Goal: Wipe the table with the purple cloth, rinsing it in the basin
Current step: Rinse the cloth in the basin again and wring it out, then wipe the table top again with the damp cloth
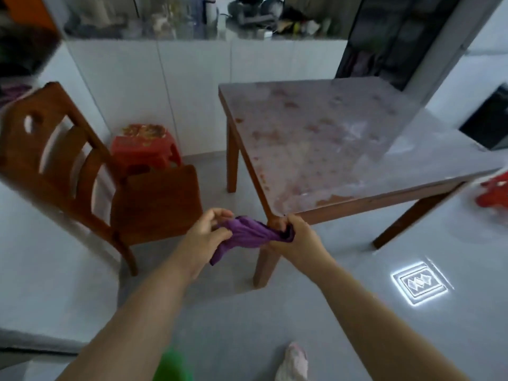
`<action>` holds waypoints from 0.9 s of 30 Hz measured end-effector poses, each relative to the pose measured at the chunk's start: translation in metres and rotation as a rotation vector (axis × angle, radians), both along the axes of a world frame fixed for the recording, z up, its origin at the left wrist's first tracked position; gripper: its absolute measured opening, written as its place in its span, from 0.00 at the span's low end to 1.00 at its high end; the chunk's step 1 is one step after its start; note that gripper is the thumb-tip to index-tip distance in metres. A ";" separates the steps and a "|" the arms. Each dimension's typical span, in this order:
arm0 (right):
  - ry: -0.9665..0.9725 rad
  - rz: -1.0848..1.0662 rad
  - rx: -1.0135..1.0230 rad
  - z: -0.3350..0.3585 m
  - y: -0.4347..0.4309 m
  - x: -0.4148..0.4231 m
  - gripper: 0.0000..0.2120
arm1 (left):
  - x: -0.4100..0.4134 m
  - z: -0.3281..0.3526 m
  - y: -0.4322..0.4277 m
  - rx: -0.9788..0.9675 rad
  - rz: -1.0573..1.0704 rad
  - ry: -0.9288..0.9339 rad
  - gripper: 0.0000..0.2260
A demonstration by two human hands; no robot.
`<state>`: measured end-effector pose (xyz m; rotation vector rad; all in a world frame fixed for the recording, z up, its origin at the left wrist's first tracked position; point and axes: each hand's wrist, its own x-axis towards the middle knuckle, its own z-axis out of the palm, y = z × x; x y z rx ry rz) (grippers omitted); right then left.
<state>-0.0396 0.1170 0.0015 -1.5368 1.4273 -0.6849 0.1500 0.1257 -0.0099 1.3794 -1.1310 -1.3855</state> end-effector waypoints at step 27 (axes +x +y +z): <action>0.499 -0.205 -0.037 -0.082 -0.255 -0.144 0.17 | -0.112 -0.072 -0.289 -0.156 -0.208 -1.159 0.18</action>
